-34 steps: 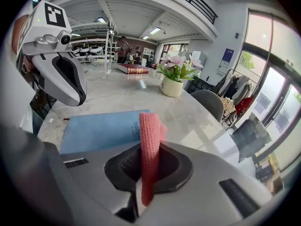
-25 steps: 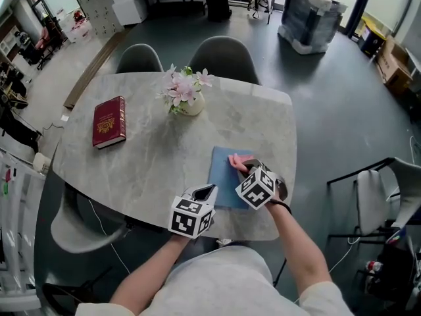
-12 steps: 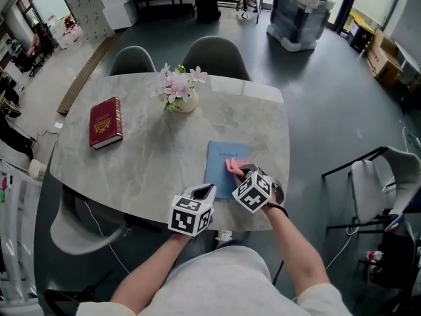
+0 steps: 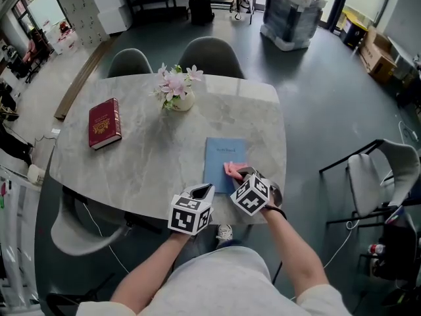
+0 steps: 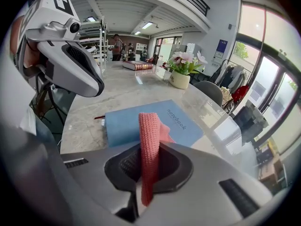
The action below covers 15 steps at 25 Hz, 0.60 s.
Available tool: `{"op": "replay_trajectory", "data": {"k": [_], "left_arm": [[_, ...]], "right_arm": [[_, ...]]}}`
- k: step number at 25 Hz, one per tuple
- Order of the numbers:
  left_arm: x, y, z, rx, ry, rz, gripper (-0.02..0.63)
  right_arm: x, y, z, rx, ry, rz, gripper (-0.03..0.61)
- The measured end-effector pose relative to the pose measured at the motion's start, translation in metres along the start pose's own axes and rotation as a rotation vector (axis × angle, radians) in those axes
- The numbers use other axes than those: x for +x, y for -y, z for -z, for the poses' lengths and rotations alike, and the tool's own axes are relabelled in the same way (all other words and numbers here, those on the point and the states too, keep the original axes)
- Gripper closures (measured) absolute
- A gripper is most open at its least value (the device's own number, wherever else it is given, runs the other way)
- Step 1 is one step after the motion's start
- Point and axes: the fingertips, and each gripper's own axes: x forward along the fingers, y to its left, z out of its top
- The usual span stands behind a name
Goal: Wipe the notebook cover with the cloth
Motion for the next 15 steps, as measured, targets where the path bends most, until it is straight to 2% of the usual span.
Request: {"op": "replay_trajectory", "data": {"k": [15], "left_arm": [[-0.013,0.010,0.011,0.010,0.010,0.025,0.607]], "right_arm": [[-0.017,-0.037,0.011,0.009,-0.015,-0.007,0.563]]}}
